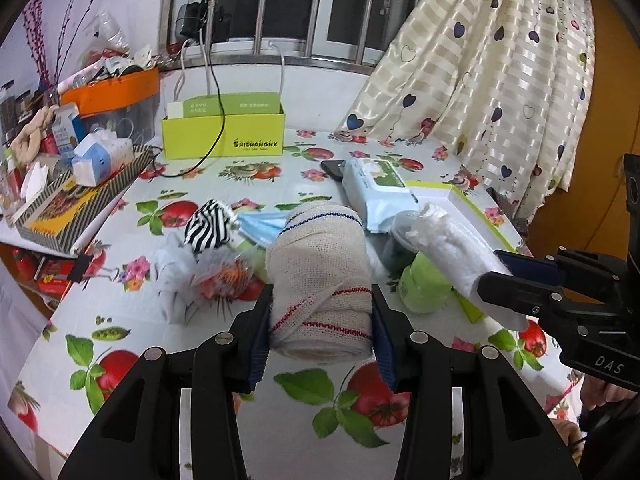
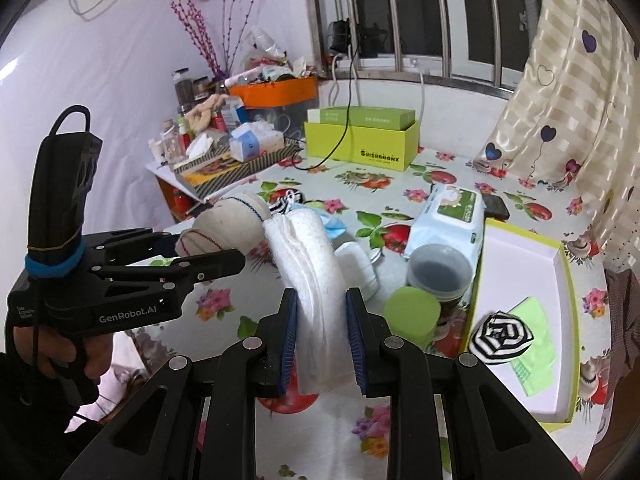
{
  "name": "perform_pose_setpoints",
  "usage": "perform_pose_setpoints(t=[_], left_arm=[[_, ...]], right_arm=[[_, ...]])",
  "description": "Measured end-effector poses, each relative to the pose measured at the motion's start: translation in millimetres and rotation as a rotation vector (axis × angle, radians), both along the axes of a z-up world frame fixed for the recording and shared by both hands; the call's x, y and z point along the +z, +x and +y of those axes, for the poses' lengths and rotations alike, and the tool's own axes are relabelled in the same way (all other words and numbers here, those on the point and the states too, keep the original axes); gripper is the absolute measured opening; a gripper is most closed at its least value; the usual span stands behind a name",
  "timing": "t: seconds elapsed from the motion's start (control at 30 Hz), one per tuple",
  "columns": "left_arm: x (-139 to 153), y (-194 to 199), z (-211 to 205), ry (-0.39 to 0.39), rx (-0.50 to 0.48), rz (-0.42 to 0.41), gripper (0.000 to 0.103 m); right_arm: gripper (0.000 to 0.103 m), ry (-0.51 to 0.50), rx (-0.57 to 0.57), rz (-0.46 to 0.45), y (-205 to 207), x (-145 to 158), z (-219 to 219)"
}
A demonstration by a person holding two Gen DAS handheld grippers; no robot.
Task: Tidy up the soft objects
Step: 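Carry the white towel and rolled towel toward the white tray with both grippers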
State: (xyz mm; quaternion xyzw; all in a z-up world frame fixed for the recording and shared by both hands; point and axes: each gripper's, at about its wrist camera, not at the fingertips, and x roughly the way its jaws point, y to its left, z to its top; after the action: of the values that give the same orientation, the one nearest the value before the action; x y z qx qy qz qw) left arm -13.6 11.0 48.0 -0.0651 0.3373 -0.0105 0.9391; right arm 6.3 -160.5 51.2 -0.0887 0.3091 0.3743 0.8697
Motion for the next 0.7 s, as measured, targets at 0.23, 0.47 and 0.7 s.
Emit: perform_pose_setpoints(t=[0.23,0.47,0.7], left_arm=[[10.5,18.5,-13.2,0.021,-0.022,-0.017,0.045],[15.3,35.9,-29.5,0.018,-0.063,-0.019,0.045],[21.7,48.5,-49.3,0.040,-0.095,-0.035,0.045]], right_arm=[[0.023,0.016,-0.031,-0.014,14.1,6.4,-13.6],[0.023,0.039,-0.073,0.001,28.2,8.3,-33.9],[0.023,0.060,-0.139,-0.018,37.1,11.5,-60.2]])
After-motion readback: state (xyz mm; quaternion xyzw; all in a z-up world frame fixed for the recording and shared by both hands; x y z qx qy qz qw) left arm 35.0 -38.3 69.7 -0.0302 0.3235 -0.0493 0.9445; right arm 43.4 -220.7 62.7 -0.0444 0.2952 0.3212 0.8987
